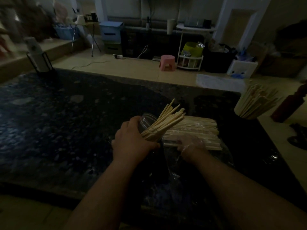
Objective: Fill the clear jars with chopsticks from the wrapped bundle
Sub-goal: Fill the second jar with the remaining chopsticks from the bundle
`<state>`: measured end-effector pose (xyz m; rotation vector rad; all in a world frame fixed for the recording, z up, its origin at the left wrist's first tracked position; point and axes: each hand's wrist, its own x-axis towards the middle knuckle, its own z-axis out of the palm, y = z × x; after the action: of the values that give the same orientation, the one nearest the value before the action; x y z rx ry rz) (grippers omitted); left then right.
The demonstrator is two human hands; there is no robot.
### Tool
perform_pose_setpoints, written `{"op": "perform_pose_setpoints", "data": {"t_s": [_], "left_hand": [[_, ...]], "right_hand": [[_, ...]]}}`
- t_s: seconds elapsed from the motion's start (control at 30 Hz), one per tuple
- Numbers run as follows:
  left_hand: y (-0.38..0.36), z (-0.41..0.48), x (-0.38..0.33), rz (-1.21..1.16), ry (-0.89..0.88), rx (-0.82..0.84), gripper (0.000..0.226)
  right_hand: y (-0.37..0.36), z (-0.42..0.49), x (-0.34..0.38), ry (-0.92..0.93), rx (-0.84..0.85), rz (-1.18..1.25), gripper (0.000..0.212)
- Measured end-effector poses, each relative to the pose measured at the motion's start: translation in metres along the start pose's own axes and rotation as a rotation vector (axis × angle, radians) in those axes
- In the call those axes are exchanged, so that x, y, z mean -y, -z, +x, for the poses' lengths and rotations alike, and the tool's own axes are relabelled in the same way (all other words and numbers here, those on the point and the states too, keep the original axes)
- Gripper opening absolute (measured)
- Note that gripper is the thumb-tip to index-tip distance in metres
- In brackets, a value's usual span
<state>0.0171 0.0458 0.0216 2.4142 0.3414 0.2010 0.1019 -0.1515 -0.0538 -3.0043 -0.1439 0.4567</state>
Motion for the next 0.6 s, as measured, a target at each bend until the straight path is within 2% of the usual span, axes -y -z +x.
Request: {"op": "perform_pose_setpoints", "data": {"t_s": [0.17,0.3,0.37,0.43,0.6], "left_hand": [[-0.001,-0.002,0.000,-0.004,-0.007,0.002,0.099],[0.000,-0.002,-0.001,0.003,-0.012,0.009,0.098],[0.000,-0.002,-0.002,-0.003,-0.012,0.008,0.098],[0.001,-0.002,-0.002,-0.004,-0.013,0.006,0.097],[0.004,-0.004,-0.002,-0.011,-0.025,0.004,0.097]], "right_hand": [[0.004,0.000,-0.002,0.007,0.075,-0.059,0.050],[0.007,-0.010,0.003,0.053,0.022,-0.103,0.044],[0.003,-0.015,0.004,0.044,-0.016,-0.046,0.039],[0.001,-0.022,0.005,0.005,-0.059,0.048,0.040],[0.006,-0.043,0.003,0.049,-0.076,0.061,0.044]]}}
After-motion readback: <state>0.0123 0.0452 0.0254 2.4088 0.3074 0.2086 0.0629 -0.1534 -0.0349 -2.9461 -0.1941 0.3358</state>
